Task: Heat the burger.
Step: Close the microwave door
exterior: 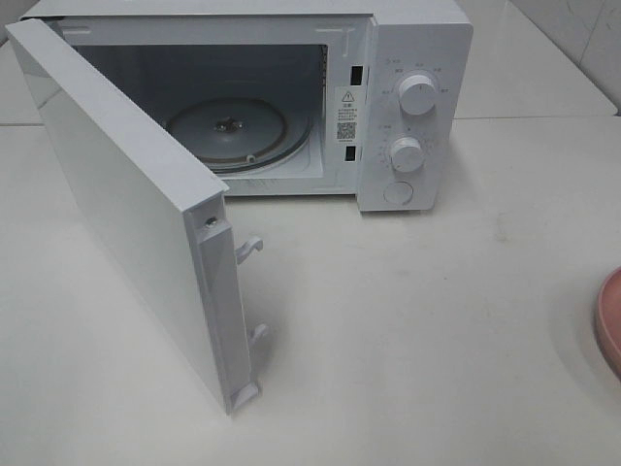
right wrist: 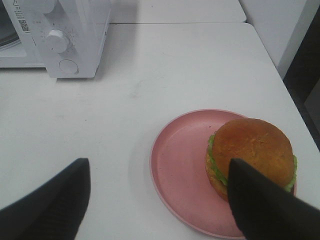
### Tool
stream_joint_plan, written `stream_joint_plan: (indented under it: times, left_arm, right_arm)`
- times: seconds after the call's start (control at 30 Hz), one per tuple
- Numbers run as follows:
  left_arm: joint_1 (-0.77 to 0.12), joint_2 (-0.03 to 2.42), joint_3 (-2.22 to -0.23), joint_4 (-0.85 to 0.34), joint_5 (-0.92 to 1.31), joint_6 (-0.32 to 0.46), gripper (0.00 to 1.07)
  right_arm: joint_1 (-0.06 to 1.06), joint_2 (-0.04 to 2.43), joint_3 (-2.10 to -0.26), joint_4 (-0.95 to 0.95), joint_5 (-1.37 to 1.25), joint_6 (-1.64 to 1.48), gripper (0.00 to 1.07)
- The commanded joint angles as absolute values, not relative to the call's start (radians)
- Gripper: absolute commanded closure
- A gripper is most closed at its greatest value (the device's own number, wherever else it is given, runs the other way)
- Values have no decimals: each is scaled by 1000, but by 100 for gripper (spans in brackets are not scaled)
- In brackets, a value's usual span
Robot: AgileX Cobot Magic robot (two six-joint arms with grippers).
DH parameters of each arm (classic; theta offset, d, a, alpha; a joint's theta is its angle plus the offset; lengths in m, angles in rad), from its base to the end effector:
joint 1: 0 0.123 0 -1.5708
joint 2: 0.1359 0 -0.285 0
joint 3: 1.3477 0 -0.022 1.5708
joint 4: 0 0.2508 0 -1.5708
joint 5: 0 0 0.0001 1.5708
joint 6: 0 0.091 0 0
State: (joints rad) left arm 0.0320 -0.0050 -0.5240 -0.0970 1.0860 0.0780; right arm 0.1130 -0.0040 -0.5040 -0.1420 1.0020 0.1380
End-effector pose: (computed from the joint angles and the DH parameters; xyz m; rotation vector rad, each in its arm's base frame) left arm -0.0095 -0.0081 0.2821 0.0545 2.0364 -0.0469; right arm -0.0028 -0.0113 0.2839 0.0268 1.9698 -0.0041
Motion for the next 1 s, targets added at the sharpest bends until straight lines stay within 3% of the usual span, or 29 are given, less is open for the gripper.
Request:
stream_joint_plan:
  times: [0.03,0.37,0.43,0.47,0.5,0.53,0.57,0.6,0.63,0.67,0.7,0.73,0.77,1.0]
  left_arm:
    - [34,-10,-522,-97,1072,73,8]
    - [34,103,-549,-96,988,75,11]
    - [34,195,-547,-106,933,75,25]
    - [34,195,-547,-106,933,75,25]
    - [34,221,-547,-108,918,75,34]
    - [34,266,-547,-108,895,75,51]
    - [34,266,-547,-108,895,75,51]
    - [34,316,-547,-108,877,75,71]
    - [34,316,-547,-108,877,75,71]
    - [34,340,-547,-108,869,75,78]
    - [34,383,-544,-111,848,73,94]
    - [34,383,-544,-111,848,73,94]
    - [34,428,-537,-116,804,70,104]
    - [34,568,-532,-129,632,77,107]
  right_arm:
    - [106,-33,-500,-137,998,129,34]
    - [106,-33,-500,-137,998,129,34]
    - [106,-33,-500,-137,998,129,34]
    - [106,-33,-500,-137,998,129,34]
    - [106,-33,-500,-137,998,129,34]
    - [106,-33,-500,-137,998,129,34]
    - [106,-33,-500,-137,998,129,34]
    - [106,-33,-500,-137,998,129,34]
    - [106,-33,-500,-137,998,129,34]
    - [106,-33,-500,-137,998,129,34]
    - [106,-33,-500,-137,998,129,34]
    - [106,-33,-500,-137,998,129,34]
    - [106,-33,-500,-137,998,129,34]
    - [106,-33,-500,-137,998,129,34]
